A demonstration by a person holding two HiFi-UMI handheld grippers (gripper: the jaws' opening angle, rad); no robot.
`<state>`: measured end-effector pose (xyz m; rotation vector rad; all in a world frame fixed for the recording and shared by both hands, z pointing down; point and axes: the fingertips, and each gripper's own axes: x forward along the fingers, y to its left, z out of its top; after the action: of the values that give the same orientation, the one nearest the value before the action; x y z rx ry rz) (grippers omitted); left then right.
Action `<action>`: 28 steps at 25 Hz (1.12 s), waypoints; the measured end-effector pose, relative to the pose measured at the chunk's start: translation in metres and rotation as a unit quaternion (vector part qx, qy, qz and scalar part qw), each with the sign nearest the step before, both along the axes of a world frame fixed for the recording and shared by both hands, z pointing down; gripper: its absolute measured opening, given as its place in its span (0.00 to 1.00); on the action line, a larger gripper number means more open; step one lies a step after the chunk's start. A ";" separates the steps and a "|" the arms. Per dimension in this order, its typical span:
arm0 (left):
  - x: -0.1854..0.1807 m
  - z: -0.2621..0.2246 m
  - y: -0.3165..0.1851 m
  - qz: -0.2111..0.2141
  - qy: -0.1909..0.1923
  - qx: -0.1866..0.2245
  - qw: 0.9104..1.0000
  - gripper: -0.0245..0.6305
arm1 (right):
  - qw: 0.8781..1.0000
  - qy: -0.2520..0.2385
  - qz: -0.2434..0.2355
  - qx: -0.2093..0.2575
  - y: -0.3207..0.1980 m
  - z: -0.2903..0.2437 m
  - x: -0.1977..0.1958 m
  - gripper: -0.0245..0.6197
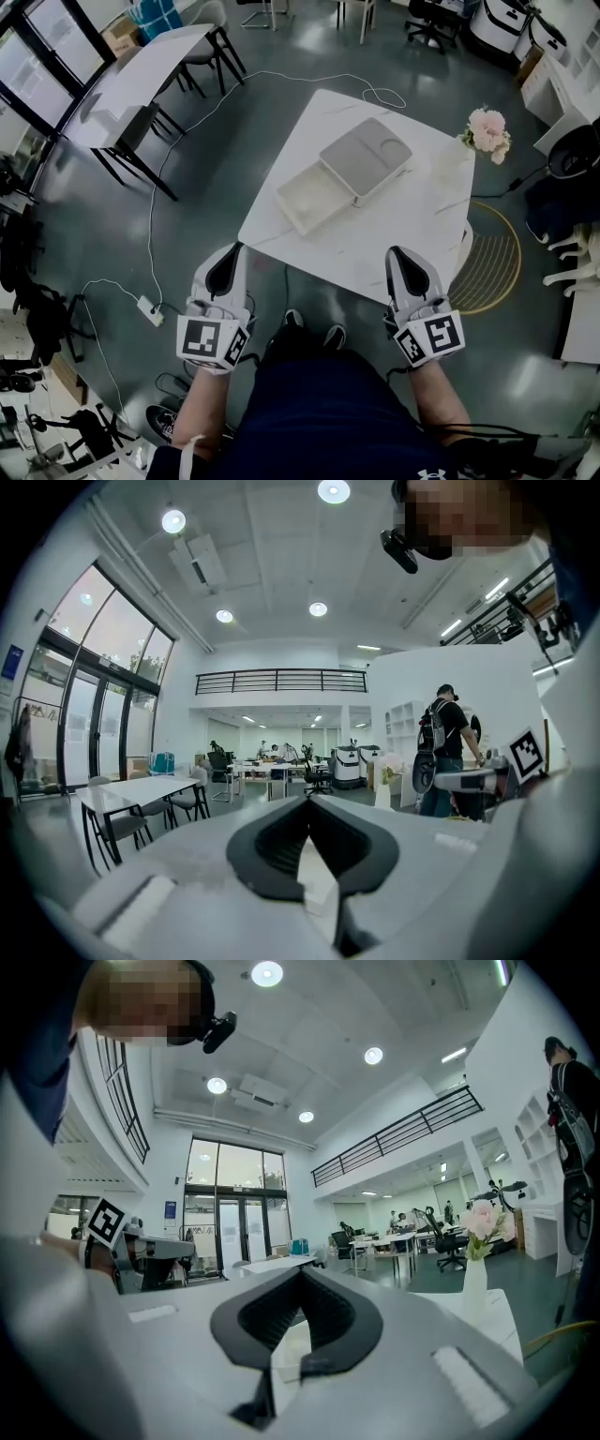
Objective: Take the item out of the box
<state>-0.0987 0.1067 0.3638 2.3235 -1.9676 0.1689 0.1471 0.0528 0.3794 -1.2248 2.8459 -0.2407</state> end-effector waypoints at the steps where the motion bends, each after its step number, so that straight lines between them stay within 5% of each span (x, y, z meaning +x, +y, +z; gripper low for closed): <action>1: 0.000 -0.001 -0.002 -0.001 -0.001 0.000 1.000 0.04 | 1.000 -0.001 0.001 -0.002 -0.003 0.001 0.001 0.04; 12: -0.018 0.012 -0.058 0.026 0.004 -0.009 1.000 0.04 | 0.999 0.018 0.017 -0.023 -0.048 0.017 -0.019 0.04; 28: -0.090 0.058 -0.156 0.091 0.036 -0.050 0.994 0.04 | 0.994 0.085 0.037 -0.056 -0.123 0.045 -0.112 0.04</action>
<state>-0.1883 -0.0491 0.4214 2.4050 -1.6732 0.1889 0.0347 -0.0700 0.4241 -1.4367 2.9576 -0.3125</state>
